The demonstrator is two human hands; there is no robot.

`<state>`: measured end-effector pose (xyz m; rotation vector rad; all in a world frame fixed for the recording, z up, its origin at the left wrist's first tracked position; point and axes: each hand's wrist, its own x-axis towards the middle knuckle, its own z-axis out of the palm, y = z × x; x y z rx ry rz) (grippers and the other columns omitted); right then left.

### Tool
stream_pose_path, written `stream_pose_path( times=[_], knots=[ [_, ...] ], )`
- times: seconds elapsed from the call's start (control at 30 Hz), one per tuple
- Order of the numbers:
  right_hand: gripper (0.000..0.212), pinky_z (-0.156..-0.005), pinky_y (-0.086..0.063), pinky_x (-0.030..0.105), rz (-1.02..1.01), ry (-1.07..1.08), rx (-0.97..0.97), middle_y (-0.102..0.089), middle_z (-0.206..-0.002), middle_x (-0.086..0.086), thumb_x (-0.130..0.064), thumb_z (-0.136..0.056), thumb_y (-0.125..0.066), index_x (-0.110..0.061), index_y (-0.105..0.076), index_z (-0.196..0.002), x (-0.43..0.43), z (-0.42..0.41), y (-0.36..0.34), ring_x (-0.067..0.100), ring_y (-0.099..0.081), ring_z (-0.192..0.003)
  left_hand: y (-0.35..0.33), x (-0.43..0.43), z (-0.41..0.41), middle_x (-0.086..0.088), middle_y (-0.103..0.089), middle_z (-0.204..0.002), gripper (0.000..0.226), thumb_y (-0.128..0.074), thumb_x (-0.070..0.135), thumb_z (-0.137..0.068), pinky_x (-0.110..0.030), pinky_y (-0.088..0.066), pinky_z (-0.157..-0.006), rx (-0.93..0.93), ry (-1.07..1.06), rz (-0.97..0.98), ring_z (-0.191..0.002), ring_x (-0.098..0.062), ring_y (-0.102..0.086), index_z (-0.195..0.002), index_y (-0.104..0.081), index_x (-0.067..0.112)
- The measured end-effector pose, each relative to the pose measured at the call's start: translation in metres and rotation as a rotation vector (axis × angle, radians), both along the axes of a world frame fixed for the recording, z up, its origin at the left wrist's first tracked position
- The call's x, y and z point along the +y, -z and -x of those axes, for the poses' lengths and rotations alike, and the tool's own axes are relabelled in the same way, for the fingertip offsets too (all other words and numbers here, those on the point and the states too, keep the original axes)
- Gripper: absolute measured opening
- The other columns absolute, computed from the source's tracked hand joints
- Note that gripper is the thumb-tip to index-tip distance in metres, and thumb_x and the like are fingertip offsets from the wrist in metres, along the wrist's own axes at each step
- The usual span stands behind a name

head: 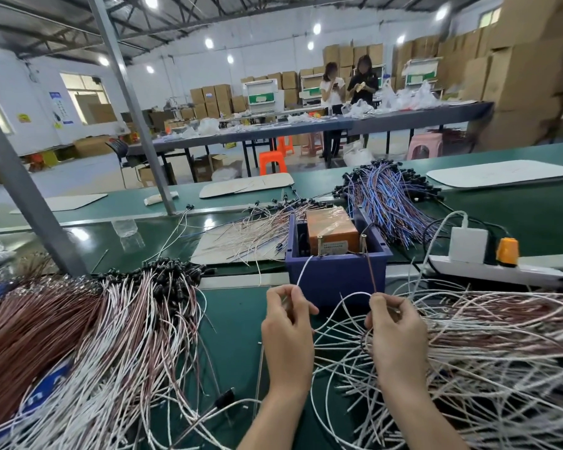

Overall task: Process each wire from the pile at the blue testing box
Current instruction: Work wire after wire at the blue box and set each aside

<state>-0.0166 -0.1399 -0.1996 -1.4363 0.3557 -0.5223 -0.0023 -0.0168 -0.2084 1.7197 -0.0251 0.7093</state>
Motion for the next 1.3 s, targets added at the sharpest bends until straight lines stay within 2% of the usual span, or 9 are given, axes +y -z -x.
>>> stream_pose_path(
  times=[0.23,0.37,0.63,0.77,0.97,1.1,1.2,1.3],
  knots=[
    [0.012,-0.037,-0.033,0.017,0.040,-0.005,-0.005,-0.062,-0.055,-0.013,-0.028,-0.098,-0.060,-0.021,-0.064,-0.090,-0.0004,-0.0007,0.0040,0.001,-0.043,-0.038,0.0026,-0.0004,-0.0019,0.008,-0.070,-0.076,0.012,-0.043,0.041,-0.106,-0.045,-0.051,-0.052,-0.027,0.016,-0.068,-0.054,-0.018,-0.058,-0.097,-0.050,0.036],
    [0.014,-0.046,-0.039,0.023,0.077,0.000,-0.022,-0.063,-0.059,-0.013,-0.031,-0.097,-0.060,-0.023,-0.064,-0.086,0.0010,0.0004,0.0051,0.003,-0.048,-0.043,0.0042,0.0004,-0.0021,0.007,-0.070,-0.078,0.012,-0.041,0.042,-0.106,-0.044,-0.046,-0.048,-0.052,0.024,-0.086,-0.047,-0.017,-0.051,-0.097,-0.049,0.038],
    [0.014,-0.043,-0.039,0.019,0.069,-0.010,-0.032,-0.064,-0.059,-0.011,-0.032,-0.096,-0.061,-0.023,-0.065,-0.087,0.0009,0.0005,0.0052,0.002,-0.049,-0.044,0.0053,0.0007,-0.0037,0.009,-0.070,-0.078,0.012,-0.041,0.043,-0.106,-0.045,-0.049,-0.049,-0.044,0.028,-0.079,-0.049,-0.021,-0.053,-0.097,-0.049,0.040],
    [0.019,-0.044,-0.040,0.018,0.115,0.024,-0.026,-0.064,-0.062,-0.002,-0.035,-0.097,-0.060,-0.024,-0.066,-0.082,0.0015,0.0019,0.0041,0.003,-0.053,-0.047,0.0064,0.0009,-0.0036,0.004,-0.069,-0.077,0.013,-0.041,0.041,-0.106,-0.044,-0.043,-0.044,-0.074,0.049,-0.072,-0.045,-0.016,-0.048,-0.098,-0.050,0.036],
    [0.022,-0.041,-0.038,0.014,0.117,0.012,-0.017,-0.063,-0.057,-0.006,-0.036,-0.097,-0.059,-0.022,-0.065,-0.081,0.0014,0.0038,0.0025,0.002,-0.053,-0.045,0.0070,0.0010,-0.0036,0.003,-0.068,-0.076,0.014,-0.040,0.040,-0.106,-0.041,-0.042,-0.043,-0.086,0.047,-0.070,-0.045,-0.014,-0.047,-0.097,-0.049,0.036],
    [0.020,-0.045,-0.041,0.021,0.120,0.010,-0.018,-0.063,-0.058,-0.005,-0.038,-0.097,-0.059,-0.026,-0.065,-0.082,0.0018,0.0043,0.0025,0.002,-0.052,-0.045,0.0062,0.0010,-0.0034,0.004,-0.067,-0.076,0.013,-0.040,0.040,-0.106,-0.040,-0.042,-0.044,-0.091,0.047,-0.077,-0.045,-0.013,-0.047,-0.097,-0.049,0.035],
    [0.019,-0.043,-0.041,0.017,0.116,0.008,-0.028,-0.065,-0.062,-0.008,-0.037,-0.097,-0.059,-0.027,-0.065,-0.083,0.0021,0.0042,0.0022,0.001,-0.053,-0.046,0.0057,0.0011,-0.0029,0.004,-0.068,-0.076,0.013,-0.040,0.040,-0.106,-0.040,-0.043,-0.044,-0.090,0.044,-0.081,-0.045,-0.014,-0.048,-0.098,-0.049,0.036],
    [0.017,-0.051,-0.043,0.027,0.096,-0.010,-0.019,-0.065,-0.063,-0.013,-0.035,-0.097,-0.060,-0.025,-0.066,-0.086,0.0013,0.0041,0.0025,0.002,-0.053,-0.048,0.0059,0.0009,-0.0040,0.005,-0.069,-0.077,0.013,-0.041,0.041,-0.106,-0.042,-0.046,-0.046,-0.051,0.033,-0.074,-0.047,-0.016,-0.050,-0.096,-0.049,0.040]
  ],
)
